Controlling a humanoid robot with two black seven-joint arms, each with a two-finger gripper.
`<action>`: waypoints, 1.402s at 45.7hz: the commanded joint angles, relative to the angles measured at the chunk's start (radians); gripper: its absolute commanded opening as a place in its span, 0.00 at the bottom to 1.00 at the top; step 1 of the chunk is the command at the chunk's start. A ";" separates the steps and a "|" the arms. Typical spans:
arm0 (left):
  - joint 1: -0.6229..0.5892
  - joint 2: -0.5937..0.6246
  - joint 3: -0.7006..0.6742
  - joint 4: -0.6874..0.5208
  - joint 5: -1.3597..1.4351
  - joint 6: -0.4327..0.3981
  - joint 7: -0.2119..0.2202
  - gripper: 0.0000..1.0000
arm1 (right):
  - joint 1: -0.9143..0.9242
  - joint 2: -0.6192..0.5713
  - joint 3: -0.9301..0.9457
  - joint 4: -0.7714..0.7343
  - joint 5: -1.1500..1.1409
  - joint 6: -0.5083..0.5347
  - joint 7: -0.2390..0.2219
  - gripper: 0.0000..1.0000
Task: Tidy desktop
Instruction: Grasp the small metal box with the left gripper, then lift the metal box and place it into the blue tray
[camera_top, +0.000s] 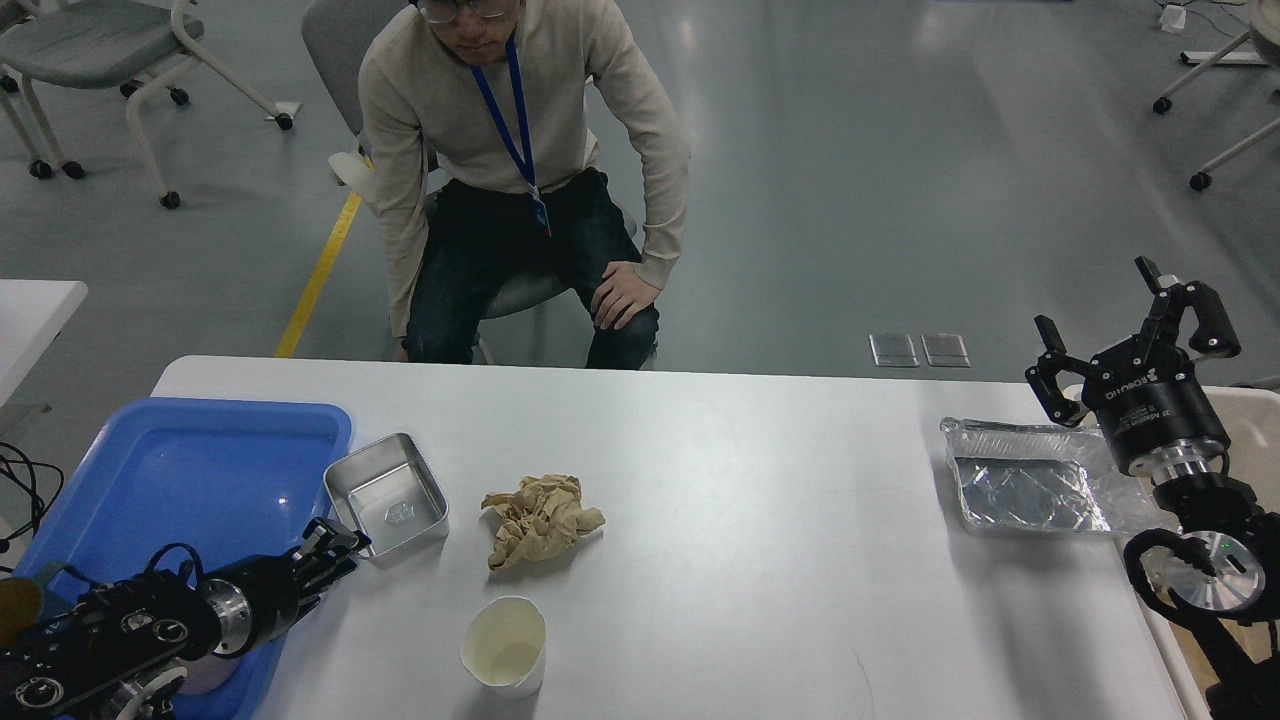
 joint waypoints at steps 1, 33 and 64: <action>-0.002 -0.014 0.012 0.026 0.000 0.004 -0.047 0.03 | -0.002 0.000 0.001 0.000 0.000 0.000 0.000 1.00; -0.229 0.231 0.232 -0.115 0.017 -0.003 -0.098 0.00 | 0.002 0.002 0.001 0.000 0.000 -0.001 0.001 1.00; -0.472 0.593 0.398 -0.221 0.153 -0.160 -0.095 0.00 | 0.003 0.002 -0.001 -0.002 0.000 -0.001 0.000 1.00</action>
